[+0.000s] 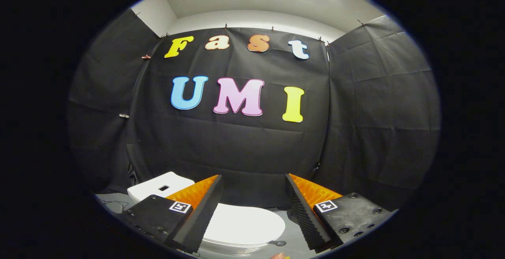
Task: Open the toilet lid.
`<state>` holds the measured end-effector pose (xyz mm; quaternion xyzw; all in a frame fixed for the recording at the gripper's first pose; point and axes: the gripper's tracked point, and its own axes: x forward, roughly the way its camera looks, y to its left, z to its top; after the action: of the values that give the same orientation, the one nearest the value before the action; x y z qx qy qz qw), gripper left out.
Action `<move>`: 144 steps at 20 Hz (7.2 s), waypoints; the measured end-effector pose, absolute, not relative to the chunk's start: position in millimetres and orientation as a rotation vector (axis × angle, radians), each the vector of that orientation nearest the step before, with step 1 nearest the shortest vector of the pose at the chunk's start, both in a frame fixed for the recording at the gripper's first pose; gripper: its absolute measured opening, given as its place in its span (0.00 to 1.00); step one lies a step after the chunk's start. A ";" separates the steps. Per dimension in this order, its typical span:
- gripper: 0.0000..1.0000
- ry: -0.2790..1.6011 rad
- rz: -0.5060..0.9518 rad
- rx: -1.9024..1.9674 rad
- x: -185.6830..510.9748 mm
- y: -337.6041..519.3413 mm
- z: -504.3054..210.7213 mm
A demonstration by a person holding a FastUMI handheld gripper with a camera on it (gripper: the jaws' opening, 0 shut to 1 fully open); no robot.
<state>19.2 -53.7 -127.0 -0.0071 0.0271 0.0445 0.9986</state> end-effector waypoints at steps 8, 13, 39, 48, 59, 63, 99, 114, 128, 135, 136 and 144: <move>0.98 0.082 0.142 -0.017 31.2 -69.9 -192.0; 0.98 0.142 0.147 0.023 43.6 -89.1 -245.6; 0.99 0.491 0.124 0.309 97.3 -163.2 -425.1; 0.99 0.602 0.131 0.541 105.0 -182.7 -468.4; 0.98 0.897 0.062 0.922 91.0 -236.1 -582.1; 0.96 0.974 0.104 1.101 77.9 -210.9 -602.4; 0.09 0.854 0.140 0.552 102.3 -97.9 -385.5; 0.10 0.778 0.141 0.259 102.5 9.0 -300.0; 0.14 0.698 0.173 0.048 87.7 156.9 -239.6; 0.15 0.676 0.237 -0.013 78.6 222.4 -235.2; 0.15 0.676 0.248 -0.023 76.7 230.9 -235.9; 0.15 0.655 0.271 -0.112 68.7 279.4 -239.4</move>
<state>68.7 279.4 -239.4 -0.0548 0.3206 0.1325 0.9363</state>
